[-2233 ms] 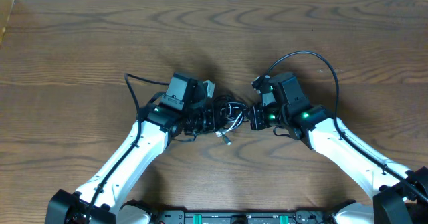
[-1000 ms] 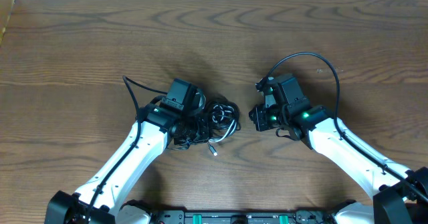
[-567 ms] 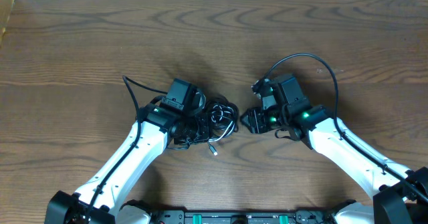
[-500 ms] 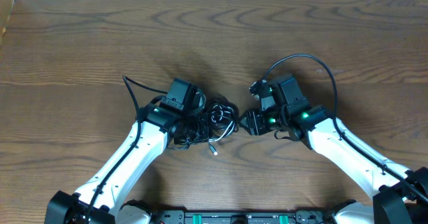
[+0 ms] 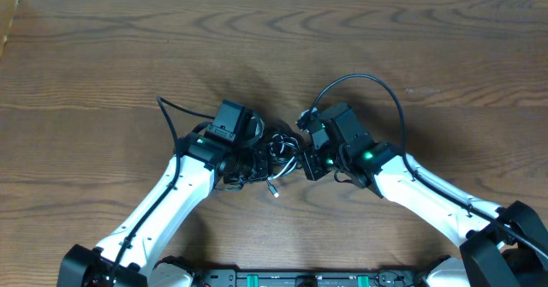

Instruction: Untangle cables

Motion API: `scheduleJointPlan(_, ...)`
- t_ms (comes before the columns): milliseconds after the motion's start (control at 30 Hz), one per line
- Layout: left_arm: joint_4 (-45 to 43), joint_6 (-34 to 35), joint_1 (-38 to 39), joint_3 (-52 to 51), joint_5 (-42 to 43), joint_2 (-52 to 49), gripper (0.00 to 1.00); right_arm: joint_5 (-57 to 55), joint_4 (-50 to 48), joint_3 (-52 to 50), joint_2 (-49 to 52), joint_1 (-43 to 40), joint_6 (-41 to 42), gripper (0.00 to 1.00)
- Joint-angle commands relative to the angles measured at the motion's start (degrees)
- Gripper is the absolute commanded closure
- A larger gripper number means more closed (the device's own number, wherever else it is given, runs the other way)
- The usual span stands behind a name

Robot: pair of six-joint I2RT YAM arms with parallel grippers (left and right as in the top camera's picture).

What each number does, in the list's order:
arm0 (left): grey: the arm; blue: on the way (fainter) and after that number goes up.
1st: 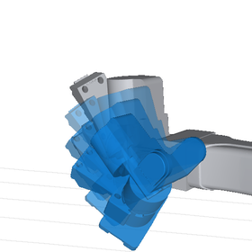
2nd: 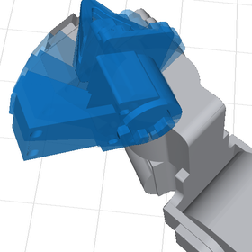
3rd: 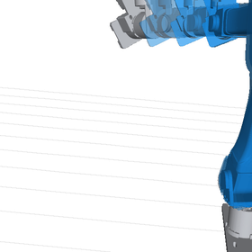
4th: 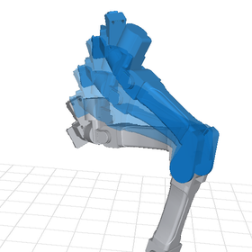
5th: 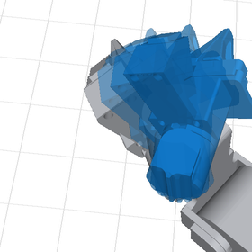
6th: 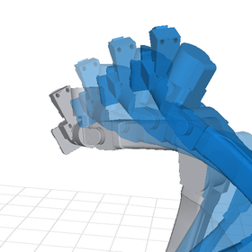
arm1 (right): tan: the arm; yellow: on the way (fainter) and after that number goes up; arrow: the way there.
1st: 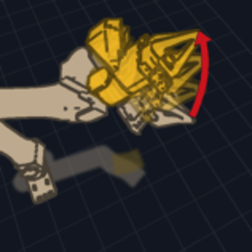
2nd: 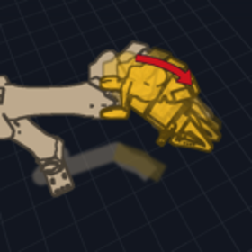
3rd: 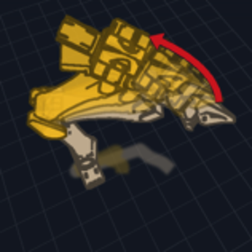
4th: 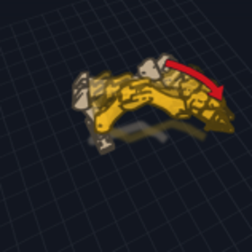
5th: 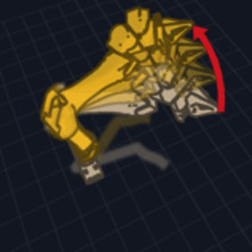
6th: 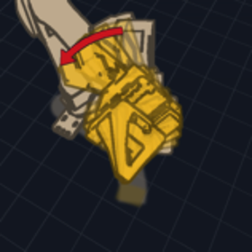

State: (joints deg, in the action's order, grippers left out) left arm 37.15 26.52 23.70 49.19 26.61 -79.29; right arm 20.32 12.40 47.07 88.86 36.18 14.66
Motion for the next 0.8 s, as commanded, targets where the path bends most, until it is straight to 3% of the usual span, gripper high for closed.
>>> scheduleJointPlan(0,0.09,-0.76,-0.28,0.15,-0.76,0.79,0.92,-1.16,-0.20,-0.33,-0.55,0.11,1.73,0.99)
scheduleJointPlan(33,0.04,-0.79,-0.28,0.15,-0.79,0.79,0.92,-0.09,-0.17,-0.28,-1.25,-0.07,1.90,0.99)
scheduleJointPlan(67,-0.11,-0.79,-0.28,0.15,-0.81,0.79,0.84,1.38,-0.20,-0.26,-2.08,-0.31,2.29,0.99)
scheduleJointPlan(100,-0.20,-0.79,-0.28,0.15,-0.81,0.79,0.65,3.30,-0.24,-0.24,-3.30,-0.74,3.02,0.99)
scheduleJointPlan(167,-0.74,-0.79,-0.28,0.15,-1.01,0.79,0.39,6.27,-0.17,-0.13,-5.88,-1.79,5.27,0.99)
scheduleJointPlan(233,-1.44,-0.74,-0.28,0.15,-1.68,0.79,0.24,8.96,0.07,-0.11,-8.79,-3.30,8.37,0.99)
scheduleJointPlan(433,-2.10,-0.55,-0.28,0.15,-0.02,0.79,0.17,15.63,1.51,-0.09,-16.52,-9.49,16.48,0.99)
scheduleJointPlan(633,-5.90,-0.37,-0.28,0.15,13.20,0.79,0.15,25.55,0.02,-0.09,-17.66,-14.45,19.61,0.99)
scheduleJointPlan(767,-10.38,5.84,-0.28,0.15,19.06,0.79,0.15,25.49,0.02,-0.09,-17.59,-14.40,19.63,0.99)
